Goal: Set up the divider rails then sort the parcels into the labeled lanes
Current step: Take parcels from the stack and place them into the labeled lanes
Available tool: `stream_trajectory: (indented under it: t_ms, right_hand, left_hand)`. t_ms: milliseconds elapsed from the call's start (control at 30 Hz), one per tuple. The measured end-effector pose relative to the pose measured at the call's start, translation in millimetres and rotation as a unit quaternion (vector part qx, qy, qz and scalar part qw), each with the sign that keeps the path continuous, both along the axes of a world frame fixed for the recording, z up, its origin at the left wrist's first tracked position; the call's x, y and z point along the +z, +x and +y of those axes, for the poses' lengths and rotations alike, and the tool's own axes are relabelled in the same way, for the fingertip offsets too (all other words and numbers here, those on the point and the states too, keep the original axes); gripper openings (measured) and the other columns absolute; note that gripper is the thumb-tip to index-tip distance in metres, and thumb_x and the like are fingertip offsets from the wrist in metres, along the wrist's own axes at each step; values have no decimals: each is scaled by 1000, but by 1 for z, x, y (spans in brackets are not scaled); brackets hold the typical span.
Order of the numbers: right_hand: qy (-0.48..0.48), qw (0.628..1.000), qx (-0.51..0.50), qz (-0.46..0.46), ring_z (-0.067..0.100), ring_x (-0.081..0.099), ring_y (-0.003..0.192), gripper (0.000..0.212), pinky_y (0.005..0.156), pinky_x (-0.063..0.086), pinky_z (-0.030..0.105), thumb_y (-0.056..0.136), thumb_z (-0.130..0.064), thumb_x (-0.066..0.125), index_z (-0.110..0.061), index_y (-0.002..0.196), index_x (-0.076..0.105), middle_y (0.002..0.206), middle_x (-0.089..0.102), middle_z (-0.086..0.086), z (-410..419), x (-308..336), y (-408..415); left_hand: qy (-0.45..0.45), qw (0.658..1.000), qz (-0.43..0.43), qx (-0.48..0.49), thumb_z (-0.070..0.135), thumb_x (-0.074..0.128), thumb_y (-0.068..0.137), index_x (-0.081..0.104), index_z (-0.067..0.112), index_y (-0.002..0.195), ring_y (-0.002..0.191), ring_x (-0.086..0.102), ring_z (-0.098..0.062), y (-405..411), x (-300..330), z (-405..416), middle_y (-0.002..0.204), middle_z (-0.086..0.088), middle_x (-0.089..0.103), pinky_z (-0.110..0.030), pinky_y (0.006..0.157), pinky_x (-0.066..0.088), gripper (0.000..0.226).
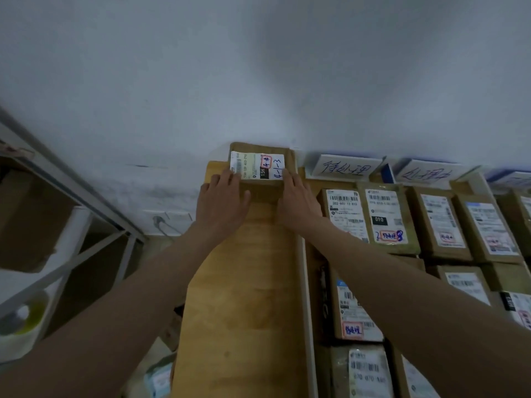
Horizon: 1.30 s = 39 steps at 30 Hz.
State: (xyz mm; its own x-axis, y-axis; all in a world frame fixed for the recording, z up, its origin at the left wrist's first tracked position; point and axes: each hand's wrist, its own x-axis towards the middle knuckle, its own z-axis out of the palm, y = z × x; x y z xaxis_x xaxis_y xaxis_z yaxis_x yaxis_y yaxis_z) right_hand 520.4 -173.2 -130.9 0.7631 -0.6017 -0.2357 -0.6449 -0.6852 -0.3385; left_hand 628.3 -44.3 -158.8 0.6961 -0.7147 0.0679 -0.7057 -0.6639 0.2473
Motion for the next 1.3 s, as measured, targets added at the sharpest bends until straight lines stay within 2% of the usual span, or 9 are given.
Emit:
stream_trajectory:
  t_ms: [300, 400, 500, 567, 667, 867, 1000, 1167, 1300]
  right_hand:
    - [-14, 986, 79, -146, 19, 39, 130, 40, 111, 38, 39, 94, -13, 52, -17, 133, 54, 138, 47, 3, 50, -13, -34]
    - [0, 980, -18, -198, 16, 38, 125, 39, 106, 41, 34, 93, -13, 54, -14, 132, 49, 135, 41, 5, 56, -17, -34]
    - [92, 979, -106, -149, 14, 34, 126, 44, 110, 37, 35, 98, -19, 50, -13, 140, 39, 144, 35, 8, 54, -19, -27]
    - [173, 970, -122, -118, 7, 38, 110, 39, 95, 41, 26, 102, -21, 46, -12, 139, 43, 139, 43, 6, 55, -21, -28]
    - [212, 959, -142, -124, 9, 45, 105, 37, 83, 40, 21, 102, -19, 47, -12, 138, 45, 132, 47, 4, 59, -26, -33]
    - [249, 950, -144, -121, 21, 57, 119, 37, 93, 53, 34, 100, -19, 53, -14, 137, 50, 129, 59, 5, 73, -17, -50]
    - [185, 970, -129, -87, 23, 50, 128, 47, 103, 48, 40, 100, -17, 51, -13, 145, 40, 142, 49, 8, 82, 3, -76]
    - [85, 992, -74, -55, 24, 48, 127, 49, 98, 49, 41, 98, -20, 48, -16, 146, 37, 146, 40, 8, 92, 43, -112]
    - [21, 998, -53, -35, 26, 44, 129, 48, 95, 48, 40, 99, -25, 47, -16, 145, 37, 143, 41, 8, 102, 73, -144]
  left_hand:
    - [-63, 996, 56, 18, 42, 51, 95, 36, 16, 147, 142, 31, -28, 27, -15, 16, 156, -8, 33, -48, 114, 32, 60]
    - [-132, 972, 163, 101, 38, 60, 93, 30, 15, 147, 134, 40, -33, 14, -10, 22, 152, -12, 32, -48, 100, 44, 66]
    - [-130, 933, 285, 178, 48, 58, 94, 39, 9, 142, 122, 52, -30, -9, -13, 28, 138, -11, 48, -42, 93, 45, 64]
    - [-128, 906, 350, 200, 54, 56, 93, 48, 9, 136, 117, 56, -29, -20, -14, 31, 131, -9, 58, -43, 96, 48, 63]
    - [-137, 888, 388, 206, 53, 64, 89, 50, 10, 135, 116, 58, -27, -30, -11, 36, 130, -7, 60, -44, 97, 49, 64]
    - [-140, 874, 419, 202, 45, 70, 87, 55, 13, 132, 113, 60, -24, -44, -3, 60, 128, -4, 63, -36, 89, 51, 57]
    - [-122, 875, 421, 207, 48, 69, 87, 60, 13, 129, 111, 62, -25, -60, 7, 86, 125, -6, 65, -35, 88, 50, 55]
    - [-110, 875, 418, 217, 56, 74, 78, 64, 16, 124, 104, 66, -23, -84, 40, 121, 119, -3, 69, -42, 92, 55, 62]
    - [-102, 892, 389, 207, 51, 74, 81, 66, 13, 123, 103, 66, -23, -111, 69, 139, 119, -5, 69, -34, 84, 53, 57]
